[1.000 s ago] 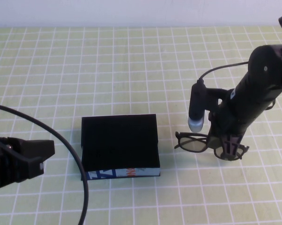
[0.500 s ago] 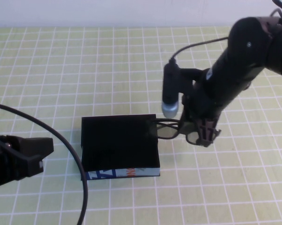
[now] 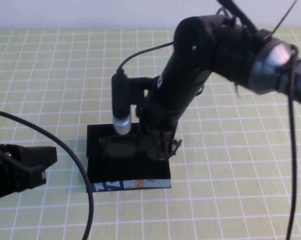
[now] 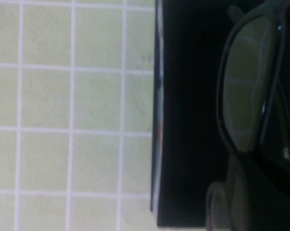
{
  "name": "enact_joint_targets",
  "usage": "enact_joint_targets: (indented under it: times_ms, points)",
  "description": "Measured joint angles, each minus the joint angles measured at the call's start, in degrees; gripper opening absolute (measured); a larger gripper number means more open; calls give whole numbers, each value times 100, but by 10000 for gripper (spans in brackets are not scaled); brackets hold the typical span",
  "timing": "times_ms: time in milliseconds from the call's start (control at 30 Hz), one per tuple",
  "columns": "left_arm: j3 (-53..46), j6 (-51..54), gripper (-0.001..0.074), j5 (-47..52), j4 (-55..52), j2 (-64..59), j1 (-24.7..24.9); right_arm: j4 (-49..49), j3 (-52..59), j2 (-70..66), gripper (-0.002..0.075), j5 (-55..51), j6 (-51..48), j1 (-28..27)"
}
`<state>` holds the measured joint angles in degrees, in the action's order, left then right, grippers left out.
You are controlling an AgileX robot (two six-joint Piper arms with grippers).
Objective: Return glasses to glasses case
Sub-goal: Place the glasses in the glasses case
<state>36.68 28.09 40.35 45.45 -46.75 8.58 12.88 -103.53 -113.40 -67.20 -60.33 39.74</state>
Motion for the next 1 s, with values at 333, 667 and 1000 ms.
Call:
enact_joint_targets:
  times_ms: [333, 667, 1000]
  points:
    - [0, 0, -1, 0, 0, 0, 0, 80, -331, -599, -3, 126, 0, 206]
    - [0, 0, -1, 10, 0, 0, 0, 93, -325, -835, -3, 295, 0, 206]
    - [0, 110, -1, 10, 0, 0, 0, 81, -325, -838, 92, 444, 40, 206]
